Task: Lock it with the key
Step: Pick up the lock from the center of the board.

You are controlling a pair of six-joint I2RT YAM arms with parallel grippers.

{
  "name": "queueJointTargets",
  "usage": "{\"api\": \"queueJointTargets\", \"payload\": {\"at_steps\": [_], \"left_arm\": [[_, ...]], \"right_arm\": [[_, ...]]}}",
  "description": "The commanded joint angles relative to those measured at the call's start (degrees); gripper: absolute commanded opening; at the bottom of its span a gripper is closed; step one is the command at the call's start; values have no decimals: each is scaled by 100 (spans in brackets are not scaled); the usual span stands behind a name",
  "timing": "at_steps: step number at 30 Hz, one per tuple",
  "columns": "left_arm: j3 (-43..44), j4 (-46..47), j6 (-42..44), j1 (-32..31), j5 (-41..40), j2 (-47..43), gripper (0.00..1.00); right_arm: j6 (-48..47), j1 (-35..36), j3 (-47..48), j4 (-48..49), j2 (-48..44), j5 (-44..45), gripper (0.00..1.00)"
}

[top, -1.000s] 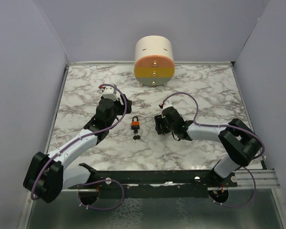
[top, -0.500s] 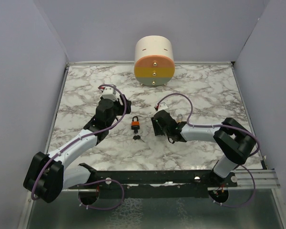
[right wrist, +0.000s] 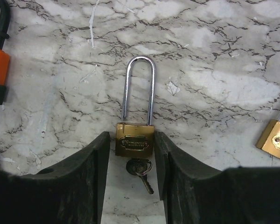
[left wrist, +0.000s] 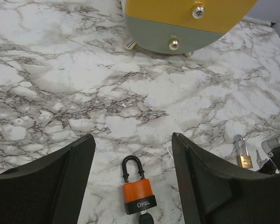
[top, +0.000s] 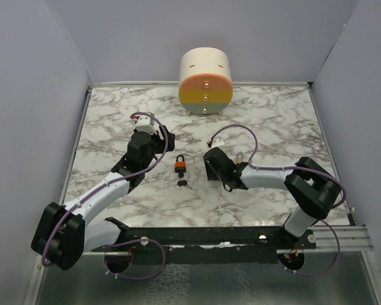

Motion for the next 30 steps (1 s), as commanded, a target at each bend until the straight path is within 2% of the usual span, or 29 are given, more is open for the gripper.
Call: {"api": "queueJointTargets", "payload": {"at_steps": [1, 5, 6, 14, 20, 24, 30], "left_arm": [[-33, 180, -87, 50, 105, -61, 70], [-12, 188, -110, 59, 130, -70, 69], [3, 183, -107, 59, 139, -68, 69], [84, 113, 50, 67, 104, -180, 69], [180, -84, 228, 76, -92, -335, 70], [220, -184, 362, 81, -232, -471, 70], [248, -224, 496, 107, -448, -717, 70]], "right_arm": [[115, 47, -42, -986, 235, 158, 37], [125, 50, 45, -1185, 247, 243, 5], [109, 50, 75, -1205, 239, 271, 1], [-394, 52, 678, -1129, 206, 500, 1], [-1217, 49, 1373, -715, 164, 830, 1], [-1993, 48, 1303, 208, -155, 912, 1], [-3122, 45, 311, 2249, -1131, 644, 1]]}}
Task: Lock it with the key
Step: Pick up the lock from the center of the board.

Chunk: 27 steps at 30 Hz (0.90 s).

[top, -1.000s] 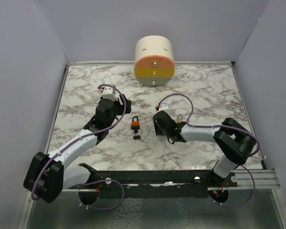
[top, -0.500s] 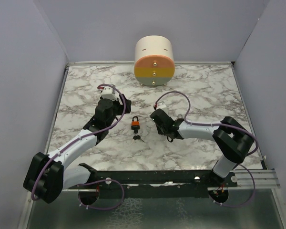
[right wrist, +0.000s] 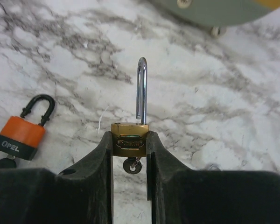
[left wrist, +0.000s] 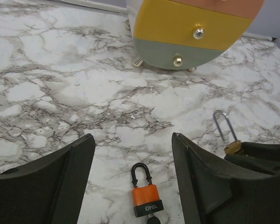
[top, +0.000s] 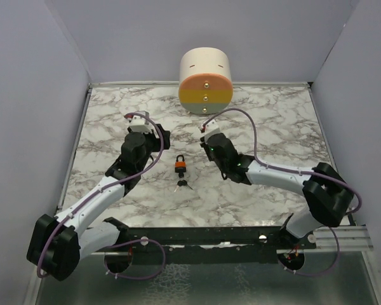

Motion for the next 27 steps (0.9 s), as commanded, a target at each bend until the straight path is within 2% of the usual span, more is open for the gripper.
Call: {"api": "queueJointTargets", "payload": {"at_steps": [1, 4, 7, 11, 14, 22, 27], "left_arm": [[213, 6, 184, 60, -311, -288, 70], [209, 90, 171, 76, -297, -375, 71], [245, 159, 183, 83, -182, -412, 71], [292, 221, 190, 87, 63, -481, 71], [303, 384, 245, 93, 390, -548, 71], [335, 949, 699, 87, 1871, -760, 70], [306, 1525, 1016, 87, 3394, -830, 70]], "right_arm": [[-1185, 34, -852, 2270, -996, -200, 1], [-1382, -139, -1667, 3423, -1796, -1115, 1], [-1126, -644, -2402, 4207, -2542, -2307, 1], [-564, -1535, -2885, 4444, -3206, -3428, 1], [-427, -1751, -3121, 4571, -3486, -3977, 1], [-125, -1766, -3368, 4724, -3775, -4960, 1], [150, -1768, -3563, 4911, -3929, -5596, 1]]}}
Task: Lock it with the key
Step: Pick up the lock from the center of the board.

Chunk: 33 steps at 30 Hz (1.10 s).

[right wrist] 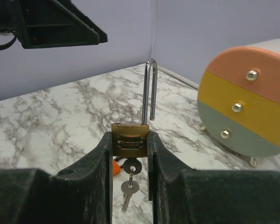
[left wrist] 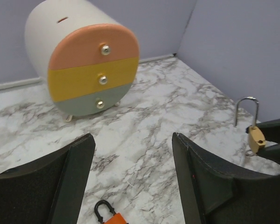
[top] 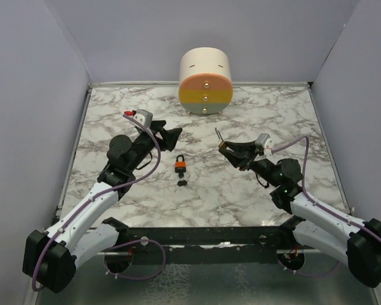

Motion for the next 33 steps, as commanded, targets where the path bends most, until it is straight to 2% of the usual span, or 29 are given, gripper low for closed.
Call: {"api": "queueJointTargets", "payload": {"at_steps": [1, 6, 11, 24, 33], "left_arm": [[183, 842, 360, 28, 1829, -130, 70], [118, 1372, 259, 28, 3047, -77, 69], [139, 1862, 166, -24, 4515, 115, 72], [117, 2428, -200, -84, 4790, 339, 72], [265, 2727, -578, -208, 5037, 821, 52]], "right_arm": [[376, -21, -172, 527, -242, -949, 1], [481, -24, -202, 529, -394, -1641, 1], [564, -19, -199, 527, -521, -1795, 1], [874, -24, -50, 638, -500, -2378, 1], [964, -18, -18, 729, -401, -2435, 1]]}}
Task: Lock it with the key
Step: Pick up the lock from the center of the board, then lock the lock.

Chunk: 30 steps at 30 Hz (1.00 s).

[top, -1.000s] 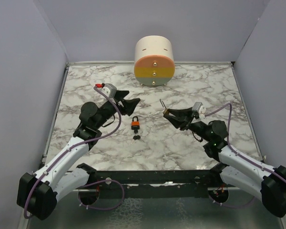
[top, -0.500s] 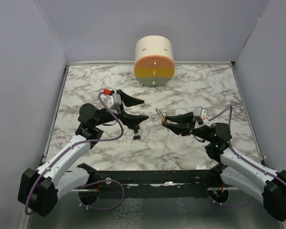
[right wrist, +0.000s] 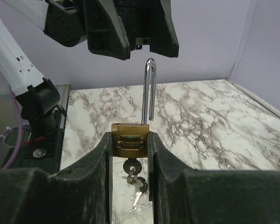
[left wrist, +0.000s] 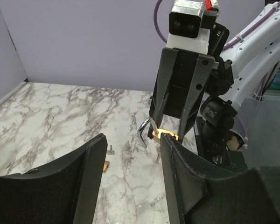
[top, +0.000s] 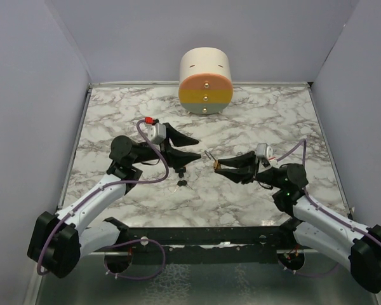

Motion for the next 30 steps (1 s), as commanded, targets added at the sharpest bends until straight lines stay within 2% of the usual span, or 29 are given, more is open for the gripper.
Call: {"api": "queueJointTargets", "payload": {"at_steps": [1, 3, 12, 16, 27, 30], "left_arm": [[257, 325, -259, -106, 326, 242, 49], [268, 343, -268, -173, 334, 308, 46], [303, 349, -188, -343, 511, 457, 45], [338, 348, -163, -374, 502, 533, 41], [398, 348, -75, -431, 412, 642, 25], [416, 349, -85, -446, 374, 642, 11]], "right_arm": [[111, -23, 191, 357, 30, -137, 1], [113, -23, 226, 358, 46, -134, 1], [183, -24, 307, 402, 196, -144, 1], [171, -26, 316, 343, 208, -156, 1], [140, -19, 350, 280, 258, -109, 1], [101, -21, 376, 246, 316, -117, 1]]}}
